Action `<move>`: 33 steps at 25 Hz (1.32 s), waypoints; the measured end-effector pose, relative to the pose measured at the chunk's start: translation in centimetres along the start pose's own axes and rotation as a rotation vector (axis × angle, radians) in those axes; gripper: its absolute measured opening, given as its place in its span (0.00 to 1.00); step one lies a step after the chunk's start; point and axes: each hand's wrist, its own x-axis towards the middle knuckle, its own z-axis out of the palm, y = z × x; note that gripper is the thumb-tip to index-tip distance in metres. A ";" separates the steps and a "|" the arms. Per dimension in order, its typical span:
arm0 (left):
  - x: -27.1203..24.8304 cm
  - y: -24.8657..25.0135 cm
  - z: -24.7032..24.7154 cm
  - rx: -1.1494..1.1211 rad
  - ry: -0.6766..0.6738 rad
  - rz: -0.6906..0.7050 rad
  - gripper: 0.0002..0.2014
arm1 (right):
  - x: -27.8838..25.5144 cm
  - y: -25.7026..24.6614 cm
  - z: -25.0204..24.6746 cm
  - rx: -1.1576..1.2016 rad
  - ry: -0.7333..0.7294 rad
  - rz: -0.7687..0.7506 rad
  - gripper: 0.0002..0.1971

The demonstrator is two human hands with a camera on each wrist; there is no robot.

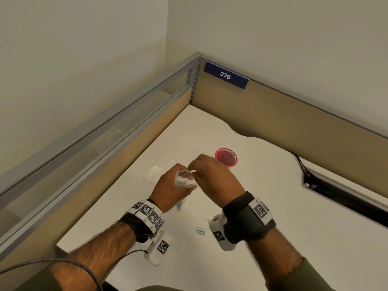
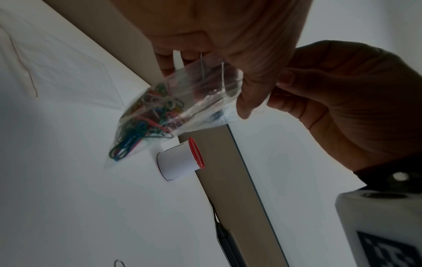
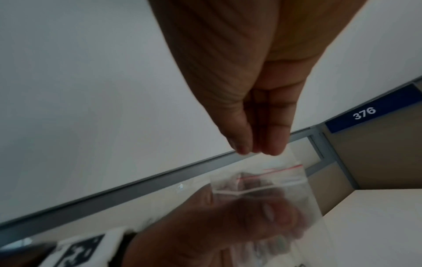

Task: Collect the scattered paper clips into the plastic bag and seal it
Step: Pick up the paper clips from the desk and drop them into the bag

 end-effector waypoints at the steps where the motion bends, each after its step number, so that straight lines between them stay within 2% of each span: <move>1: -0.1 -0.2 -0.1 -0.024 0.002 0.003 0.15 | -0.3 0.4 -0.4 0.046 0.067 0.003 0.08; 3: -0.3 -0.5 -0.6 -0.060 0.013 -0.003 0.16 | -1.3 2.2 -0.4 0.133 0.227 0.059 0.07; 5: -0.4 -0.8 -1.0 -0.071 0.025 -0.006 0.16 | -2.6 4.9 1.4 0.167 0.270 0.201 0.07; 6: -0.4 -0.9 -1.1 -0.067 0.029 -0.004 0.16 | -3.4 6.3 3.1 0.157 0.215 0.284 0.07; 8: -0.4 -0.8 -1.3 -0.064 0.027 -0.004 0.16 | -5.5 8.4 7.6 0.096 -0.021 0.412 0.07; 10: -0.3 -0.7 -1.2 -0.072 0.028 -0.006 0.17 | -7.7 9.0 11.4 0.082 -0.253 0.464 0.15; 12: -0.1 -0.6 -1.2 -0.079 0.030 -0.008 0.17 | -9.2 8.6 14.2 0.081 -0.360 0.449 0.20; 16: 0.0 -0.8 -1.0 -0.072 0.025 -0.008 0.18 | -10.4 7.1 16.7 -0.015 -0.297 0.289 0.07; 19: -0.1 -0.7 -0.7 -0.077 0.023 -0.007 0.17 | -10.6 8.1 16.9 -0.056 -0.241 0.270 0.07; 22: 0.0 -0.6 -0.6 -0.083 0.021 0.000 0.17 | -10.8 9.8 15.6 0.003 -0.209 0.349 0.07; 27: 0.0 -0.7 -0.8 -0.061 0.033 -0.008 0.18 | -12.1 12.5 13.5 0.162 -0.058 0.570 0.04; 30: -0.1 -0.6 -0.3 -0.074 0.020 -0.013 0.17 | -12.7 12.8 14.2 0.130 -0.098 0.610 0.07; 33: -0.1 -0.5 -0.1 -0.098 0.012 -0.003 0.18 | -12.9 11.3 15.0 0.121 -0.173 0.559 0.13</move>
